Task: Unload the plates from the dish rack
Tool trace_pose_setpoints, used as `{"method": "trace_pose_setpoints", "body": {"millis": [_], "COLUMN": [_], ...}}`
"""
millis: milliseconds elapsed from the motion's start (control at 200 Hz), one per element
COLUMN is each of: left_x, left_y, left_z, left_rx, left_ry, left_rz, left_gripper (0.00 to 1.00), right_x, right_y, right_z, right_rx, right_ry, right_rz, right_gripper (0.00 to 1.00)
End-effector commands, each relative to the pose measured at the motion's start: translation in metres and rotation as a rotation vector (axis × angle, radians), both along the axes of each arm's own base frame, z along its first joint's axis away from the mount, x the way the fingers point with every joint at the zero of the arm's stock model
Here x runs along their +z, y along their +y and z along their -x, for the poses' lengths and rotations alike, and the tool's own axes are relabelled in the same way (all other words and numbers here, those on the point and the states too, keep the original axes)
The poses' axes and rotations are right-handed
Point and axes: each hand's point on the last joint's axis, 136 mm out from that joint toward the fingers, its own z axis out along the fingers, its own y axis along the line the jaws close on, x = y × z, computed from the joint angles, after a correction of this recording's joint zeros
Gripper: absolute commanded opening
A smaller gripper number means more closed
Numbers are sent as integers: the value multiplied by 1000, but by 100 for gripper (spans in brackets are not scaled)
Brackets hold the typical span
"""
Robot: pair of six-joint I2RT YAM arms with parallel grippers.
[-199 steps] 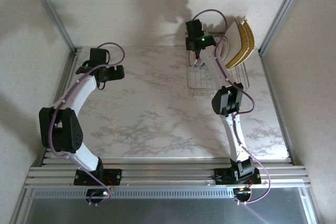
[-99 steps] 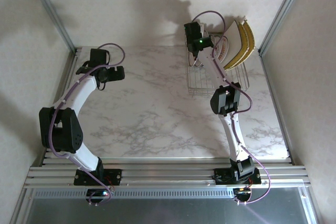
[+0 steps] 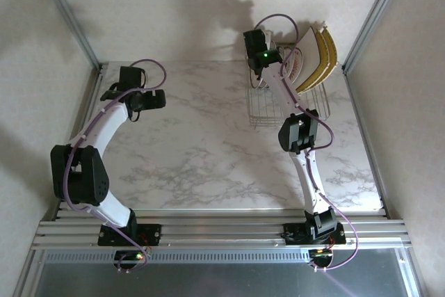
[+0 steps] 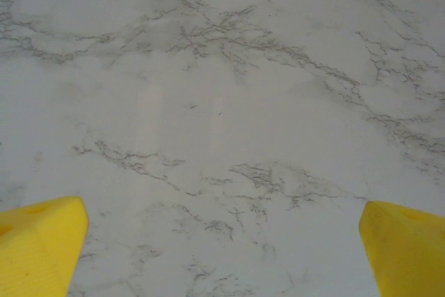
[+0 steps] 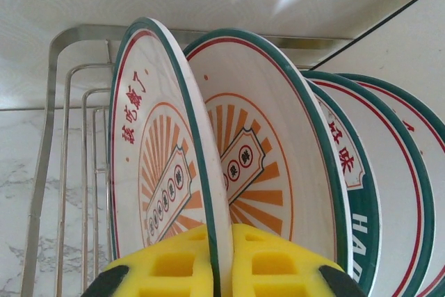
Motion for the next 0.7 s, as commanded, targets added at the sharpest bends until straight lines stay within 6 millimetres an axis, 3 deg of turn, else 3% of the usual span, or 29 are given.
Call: {"method": "trace_pose_setpoints", "body": {"millis": [0,476,696], "left_x": [0,-9,-16], "left_y": [-3,1,4], "left_z": [10,8,6], "left_rx": [-17,9,21], "left_ry": [13,30,48], "left_rz": [-7,-19,-26], "left_gripper": [100,100,100], "right_x": [49,134,178], "right_y": [18,10,7], "right_z": [11,55,86], "right_rx": [40,58,58], "right_ry": [-80,-156,-204], "right_rz": [-25,3,7], "right_gripper": [0,0,0]}}
